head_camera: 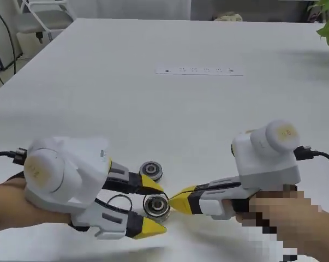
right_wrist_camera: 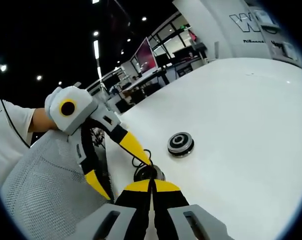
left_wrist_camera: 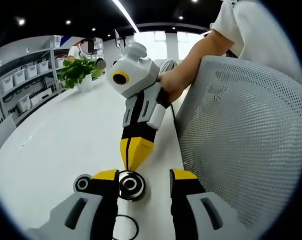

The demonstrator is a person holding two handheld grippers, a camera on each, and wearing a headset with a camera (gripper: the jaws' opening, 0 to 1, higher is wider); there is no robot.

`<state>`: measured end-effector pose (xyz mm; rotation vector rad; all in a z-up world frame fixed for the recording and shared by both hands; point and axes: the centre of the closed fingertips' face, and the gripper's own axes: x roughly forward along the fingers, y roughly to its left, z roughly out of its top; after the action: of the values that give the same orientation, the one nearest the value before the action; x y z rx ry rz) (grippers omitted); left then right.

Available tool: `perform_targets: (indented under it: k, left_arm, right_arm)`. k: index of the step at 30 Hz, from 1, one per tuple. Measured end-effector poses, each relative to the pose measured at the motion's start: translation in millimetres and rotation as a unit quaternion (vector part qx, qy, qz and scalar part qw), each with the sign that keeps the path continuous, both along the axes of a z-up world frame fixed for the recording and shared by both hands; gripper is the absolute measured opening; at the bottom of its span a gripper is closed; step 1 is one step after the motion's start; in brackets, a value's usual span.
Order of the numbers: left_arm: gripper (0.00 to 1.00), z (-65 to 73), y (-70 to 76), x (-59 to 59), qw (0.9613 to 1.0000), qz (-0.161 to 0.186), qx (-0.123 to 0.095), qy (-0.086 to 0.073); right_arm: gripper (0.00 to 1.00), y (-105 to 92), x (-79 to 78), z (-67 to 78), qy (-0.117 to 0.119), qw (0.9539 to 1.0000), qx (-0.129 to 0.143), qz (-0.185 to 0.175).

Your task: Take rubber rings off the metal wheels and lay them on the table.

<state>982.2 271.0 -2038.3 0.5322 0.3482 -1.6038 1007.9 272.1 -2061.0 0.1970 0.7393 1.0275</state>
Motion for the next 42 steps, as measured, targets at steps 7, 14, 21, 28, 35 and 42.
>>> perform_targets:
  k: [7, 14, 21, 28, 35, 42]
  left_arm:
    - [0.59, 24.6, 3.9, -2.1, 0.9997, -0.007, -0.015, 0.017]
    - [0.67, 29.5, 25.6, 13.2, 0.9994, 0.006, 0.018, -0.028]
    - [0.73, 47.6, 42.6, 18.5, 0.9989, 0.038, 0.003, -0.027]
    - [0.78, 67.1, 65.4, 17.0, 0.9966, 0.076, -0.026, -0.016]
    - [0.8, 70.7, 93.0, 25.6, 0.9891, 0.14, -0.047, -0.006]
    - [0.83, 67.9, 110.2, 20.5, 0.9825, 0.175, -0.063, 0.013]
  right_arm:
    - [0.0, -3.7, 1.9, 0.3, -0.002, 1.0, -0.002, -0.006]
    - [0.0, -8.1, 2.3, 3.1, -0.004, 0.9999, 0.0, -0.011]
    - [0.0, -12.9, 7.1, 9.9, -0.008, 0.9996, 0.011, -0.025]
    - [0.0, -19.0, 13.5, 19.6, -0.017, 0.9989, 0.018, -0.041]
    - [0.0, -19.0, 19.3, 34.5, -0.032, 0.9984, 0.02, -0.041]
    - [0.0, -10.8, 19.3, 40.4, -0.047, 0.9986, -0.003, -0.024]
